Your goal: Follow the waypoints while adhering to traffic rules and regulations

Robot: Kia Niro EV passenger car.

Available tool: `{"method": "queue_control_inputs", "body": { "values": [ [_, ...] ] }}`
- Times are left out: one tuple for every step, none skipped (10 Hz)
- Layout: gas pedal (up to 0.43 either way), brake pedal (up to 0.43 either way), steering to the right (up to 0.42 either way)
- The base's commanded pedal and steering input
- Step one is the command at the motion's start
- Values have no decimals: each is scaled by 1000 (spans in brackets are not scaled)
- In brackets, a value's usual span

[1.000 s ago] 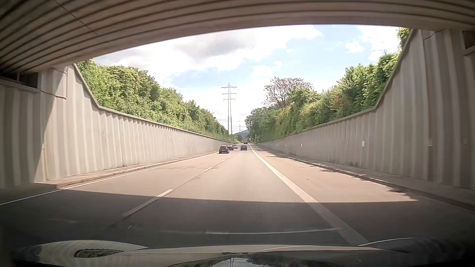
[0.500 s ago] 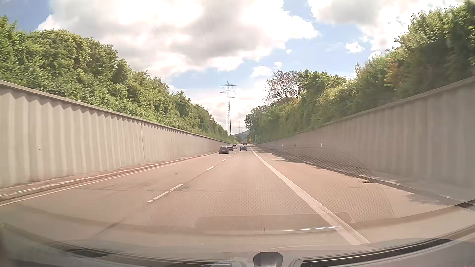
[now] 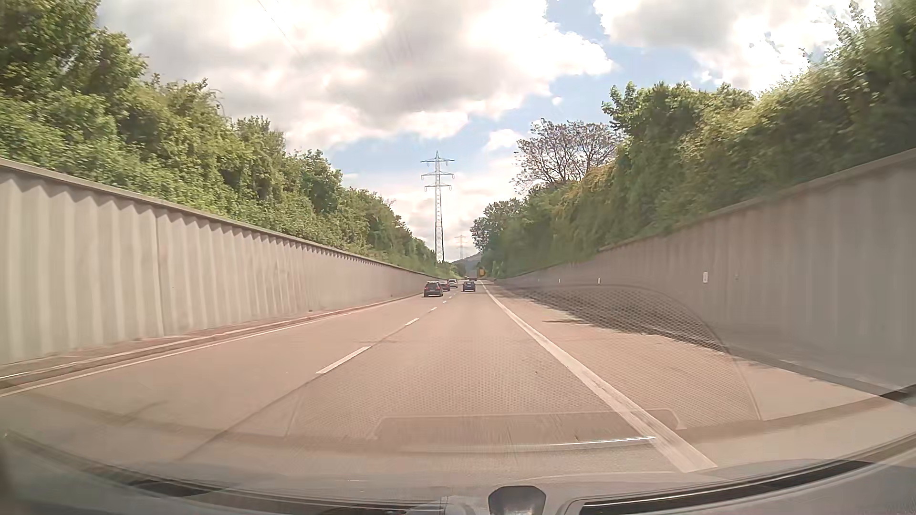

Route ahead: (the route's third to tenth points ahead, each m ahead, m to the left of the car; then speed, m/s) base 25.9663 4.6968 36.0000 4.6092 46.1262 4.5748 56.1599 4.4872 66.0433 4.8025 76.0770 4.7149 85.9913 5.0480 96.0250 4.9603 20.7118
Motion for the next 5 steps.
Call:
{"method": "queue_control_inputs", "body": {
  "values": [
    [130, 0, 0],
    [130, 0, 0],
    [130, 0, 0],
    [130, 0, 0],
    [130, 0, 0]
  ]
}}
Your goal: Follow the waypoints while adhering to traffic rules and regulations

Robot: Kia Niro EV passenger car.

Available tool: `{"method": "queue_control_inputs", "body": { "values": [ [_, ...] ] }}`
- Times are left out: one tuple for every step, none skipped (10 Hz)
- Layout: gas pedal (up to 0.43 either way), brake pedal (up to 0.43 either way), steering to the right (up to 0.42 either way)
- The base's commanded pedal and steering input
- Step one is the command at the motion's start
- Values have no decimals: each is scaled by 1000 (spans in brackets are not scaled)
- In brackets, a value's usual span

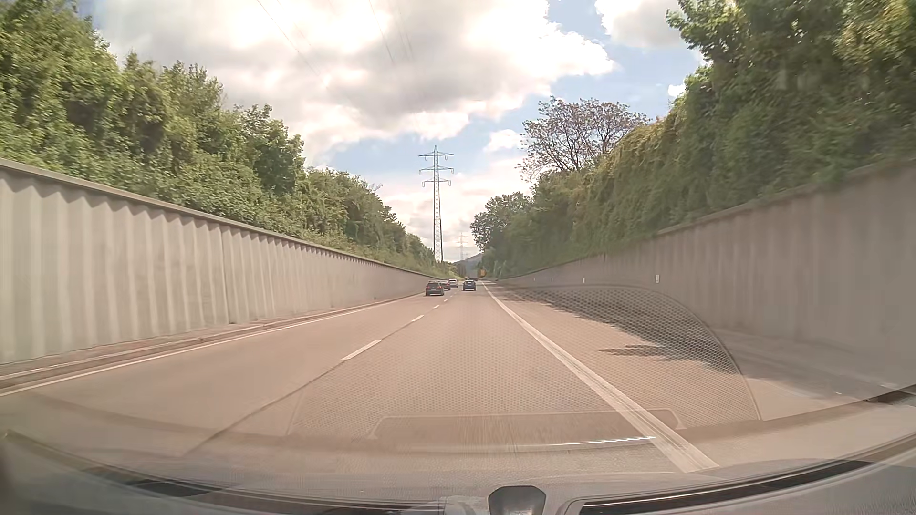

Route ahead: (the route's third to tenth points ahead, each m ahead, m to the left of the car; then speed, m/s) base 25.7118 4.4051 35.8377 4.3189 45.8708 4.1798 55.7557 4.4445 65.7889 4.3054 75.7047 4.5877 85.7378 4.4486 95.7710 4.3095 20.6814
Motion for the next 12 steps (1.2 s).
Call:
{"method": "queue_control_inputs", "body": {
  "values": [
    [130, 0, 0],
    [130, 0, 0],
    [130, 0, 0],
    [130, 0, 0],
    [130, 0, 0],
    [130, 0, 0],
    [130, 0, 0],
    [130, 0, 0],
    [130, 0, 0],
    [130, 0, 0],
    [130, 0, 0],
    [130, 0, 0]
  ]
}}
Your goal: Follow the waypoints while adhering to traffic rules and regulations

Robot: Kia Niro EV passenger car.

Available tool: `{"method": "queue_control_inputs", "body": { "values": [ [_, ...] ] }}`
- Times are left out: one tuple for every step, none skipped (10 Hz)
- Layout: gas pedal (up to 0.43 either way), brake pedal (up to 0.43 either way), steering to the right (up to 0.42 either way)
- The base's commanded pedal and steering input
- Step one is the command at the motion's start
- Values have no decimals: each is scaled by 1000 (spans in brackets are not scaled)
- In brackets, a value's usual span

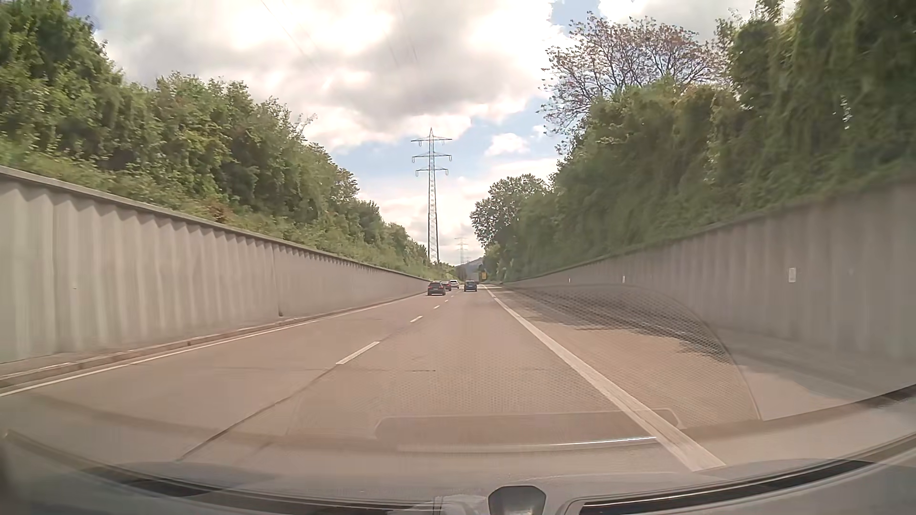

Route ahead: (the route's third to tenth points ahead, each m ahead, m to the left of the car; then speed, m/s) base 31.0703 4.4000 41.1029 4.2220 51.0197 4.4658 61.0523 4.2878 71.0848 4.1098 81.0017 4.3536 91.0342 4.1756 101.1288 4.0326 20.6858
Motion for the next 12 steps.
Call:
{"method": "queue_control_inputs", "body": {
  "values": [
    [130, 0, 0],
    [130, 0, 0],
    [130, 0, 0],
    [130, 0, 0],
    [130, 0, 0],
    [130, 0, 0],
    [130, 0, 0],
    [130, 0, 0],
    [130, 0, 0],
    [130, 0, 0],
    [130, 0, 0],
    [130, 0, 0]
  ]
}}
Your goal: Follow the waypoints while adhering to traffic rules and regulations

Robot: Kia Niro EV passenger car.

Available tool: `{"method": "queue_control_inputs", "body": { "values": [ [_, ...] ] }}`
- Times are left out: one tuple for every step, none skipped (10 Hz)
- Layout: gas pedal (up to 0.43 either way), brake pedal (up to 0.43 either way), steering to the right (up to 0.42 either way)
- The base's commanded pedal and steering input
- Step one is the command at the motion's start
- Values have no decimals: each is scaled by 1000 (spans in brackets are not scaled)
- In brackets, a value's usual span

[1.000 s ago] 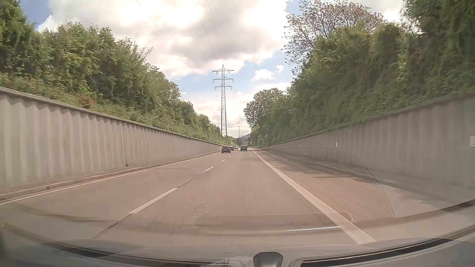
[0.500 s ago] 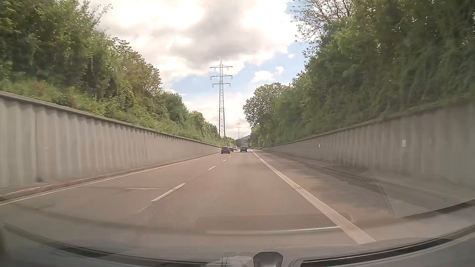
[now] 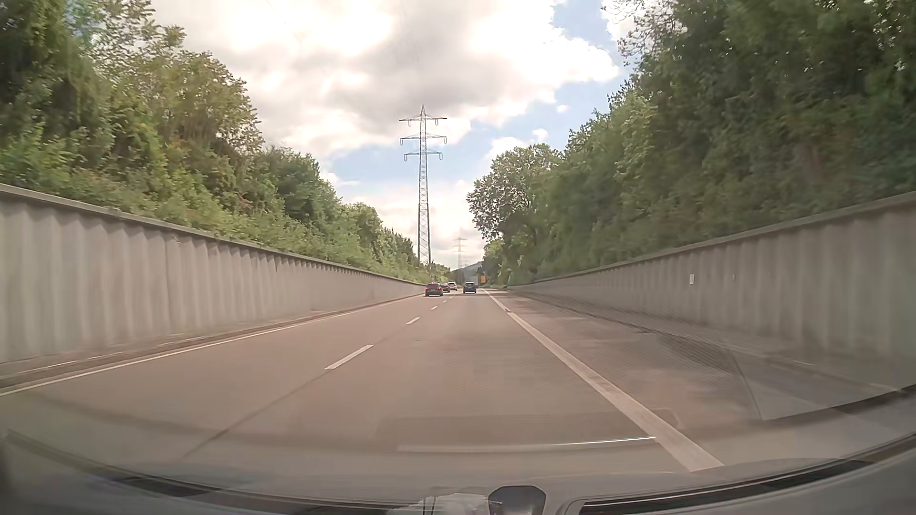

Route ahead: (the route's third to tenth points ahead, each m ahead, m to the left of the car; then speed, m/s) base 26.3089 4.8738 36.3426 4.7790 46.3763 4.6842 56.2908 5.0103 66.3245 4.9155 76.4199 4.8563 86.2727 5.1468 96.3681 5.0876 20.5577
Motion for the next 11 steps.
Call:
{"method": "queue_control_inputs", "body": {
  "values": [
    [130, 0, 0],
    [130, 0, 0],
    [130, 0, 0],
    [130, 0, 0],
    [130, 0, 0],
    [130, 0, 0],
    [130, 0, 0],
    [138, 0, 0],
    [138, 0, 0],
    [138, 0, 0],
    [150, 0, 0]
  ]
}}
